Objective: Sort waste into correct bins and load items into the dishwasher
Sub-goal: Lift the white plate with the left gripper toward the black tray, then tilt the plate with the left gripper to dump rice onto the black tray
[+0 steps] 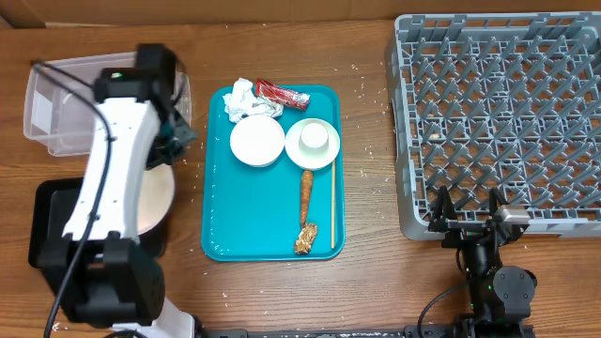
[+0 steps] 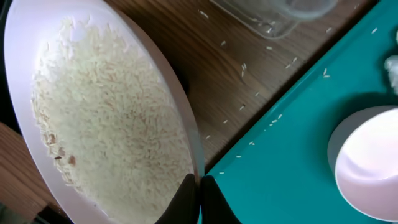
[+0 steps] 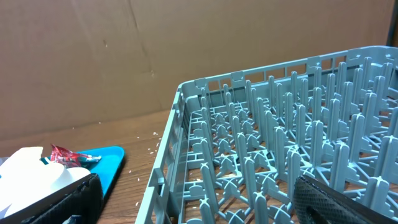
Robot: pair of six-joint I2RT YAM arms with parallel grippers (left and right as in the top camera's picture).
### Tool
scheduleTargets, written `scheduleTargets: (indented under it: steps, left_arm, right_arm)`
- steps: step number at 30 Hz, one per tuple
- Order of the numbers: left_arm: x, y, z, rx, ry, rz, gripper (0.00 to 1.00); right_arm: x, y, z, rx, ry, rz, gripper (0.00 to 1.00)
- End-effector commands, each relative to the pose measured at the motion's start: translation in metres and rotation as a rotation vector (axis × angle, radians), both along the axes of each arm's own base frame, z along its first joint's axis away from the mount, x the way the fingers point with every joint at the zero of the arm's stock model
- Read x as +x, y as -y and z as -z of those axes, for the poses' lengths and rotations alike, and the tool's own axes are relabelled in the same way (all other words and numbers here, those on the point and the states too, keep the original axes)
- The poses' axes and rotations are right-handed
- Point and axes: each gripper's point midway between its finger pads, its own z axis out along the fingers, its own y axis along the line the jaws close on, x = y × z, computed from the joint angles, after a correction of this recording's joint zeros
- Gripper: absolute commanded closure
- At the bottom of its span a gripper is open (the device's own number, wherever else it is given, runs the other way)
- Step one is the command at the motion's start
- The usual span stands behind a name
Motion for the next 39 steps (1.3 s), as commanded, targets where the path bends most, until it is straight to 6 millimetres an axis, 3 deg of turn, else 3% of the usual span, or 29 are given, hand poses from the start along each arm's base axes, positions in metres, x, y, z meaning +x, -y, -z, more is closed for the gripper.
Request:
scheduleTargets:
  steps: [1,22,26,32,39]
  left_arm:
    - [0.004,-0.006,-0.024,-0.087,0.087,0.035,0.96]
    - [0.005,-0.06,-0.03,-0.407,0.238,-0.059,0.96]
    - [0.005,-0.064,-0.037,-0.505,0.297,-0.048,0.96]
    - [-0.006,-0.088,-0.04,-0.536,0.332,-0.102,0.96]
    - [-0.009,-0.093,-0.061,-0.71,0.464,-0.108,0.96]
  right_arm:
    - [0.0,-0.002,0.002,-0.004,0.005,-0.008,0.0]
    - [0.0,-0.002,0.001,-0.004,0.005,-0.009,0.0]
    - [0.0,-0.002,0.002,-0.004,0.005,-0.008,0.0]
    - [0.0,-0.002,0.002,-0.004,0.005,-0.008,0.0]
    - [0.0,-0.002,0.001,-0.004,0.005,-0.009,0.0]
